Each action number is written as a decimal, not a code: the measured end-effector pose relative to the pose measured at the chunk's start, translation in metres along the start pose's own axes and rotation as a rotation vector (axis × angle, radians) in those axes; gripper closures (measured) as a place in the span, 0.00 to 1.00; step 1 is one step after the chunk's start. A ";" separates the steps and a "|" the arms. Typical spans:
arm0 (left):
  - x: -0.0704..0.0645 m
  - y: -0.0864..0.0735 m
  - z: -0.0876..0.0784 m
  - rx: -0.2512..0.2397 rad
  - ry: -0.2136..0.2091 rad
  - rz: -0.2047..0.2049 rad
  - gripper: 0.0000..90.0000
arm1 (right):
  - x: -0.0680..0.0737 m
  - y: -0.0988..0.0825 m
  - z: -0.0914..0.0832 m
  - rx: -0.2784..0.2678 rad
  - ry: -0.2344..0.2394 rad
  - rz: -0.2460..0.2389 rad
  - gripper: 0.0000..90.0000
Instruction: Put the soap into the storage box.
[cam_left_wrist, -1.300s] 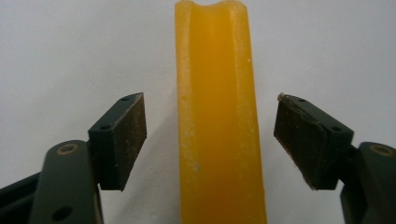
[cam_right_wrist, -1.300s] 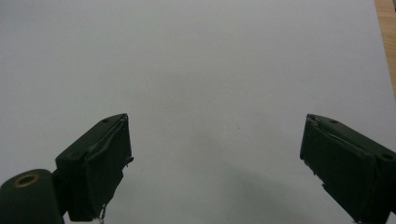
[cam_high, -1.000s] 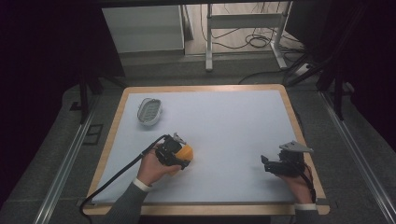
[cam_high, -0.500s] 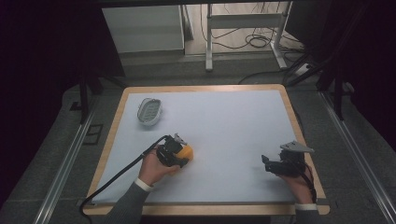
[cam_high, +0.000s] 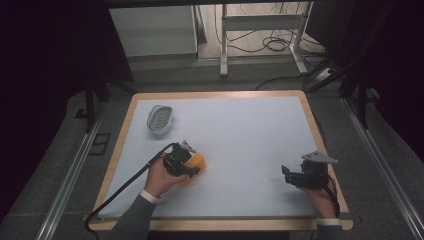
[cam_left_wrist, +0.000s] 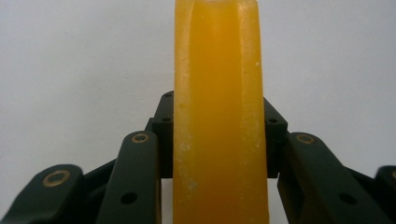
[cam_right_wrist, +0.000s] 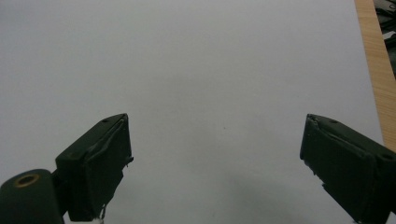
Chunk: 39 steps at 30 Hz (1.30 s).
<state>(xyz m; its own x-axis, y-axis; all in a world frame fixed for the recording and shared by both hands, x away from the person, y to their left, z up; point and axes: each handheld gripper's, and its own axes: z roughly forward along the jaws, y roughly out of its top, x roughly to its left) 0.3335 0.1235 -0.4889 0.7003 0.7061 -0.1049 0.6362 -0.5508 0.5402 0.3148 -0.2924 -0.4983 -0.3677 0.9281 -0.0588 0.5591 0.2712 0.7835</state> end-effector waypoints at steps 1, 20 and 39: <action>0.001 0.000 -0.001 -0.006 -0.003 -0.005 0.68 | 0.000 0.000 0.000 0.001 0.000 0.000 0.10; 0.021 0.001 -0.024 -0.068 -0.003 -0.033 0.68 | -0.001 0.000 -0.001 -0.002 -0.003 0.003 0.10; 0.043 0.001 -0.050 -0.110 0.032 -0.069 0.68 | -0.002 0.000 -0.002 -0.007 -0.003 0.010 0.10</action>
<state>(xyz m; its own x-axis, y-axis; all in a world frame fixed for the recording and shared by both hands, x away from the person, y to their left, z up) 0.3477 0.1758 -0.4514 0.6445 0.7553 -0.1188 0.6417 -0.4499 0.6211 0.3143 -0.2952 -0.4970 -0.3600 0.9314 -0.0533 0.5574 0.2605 0.7883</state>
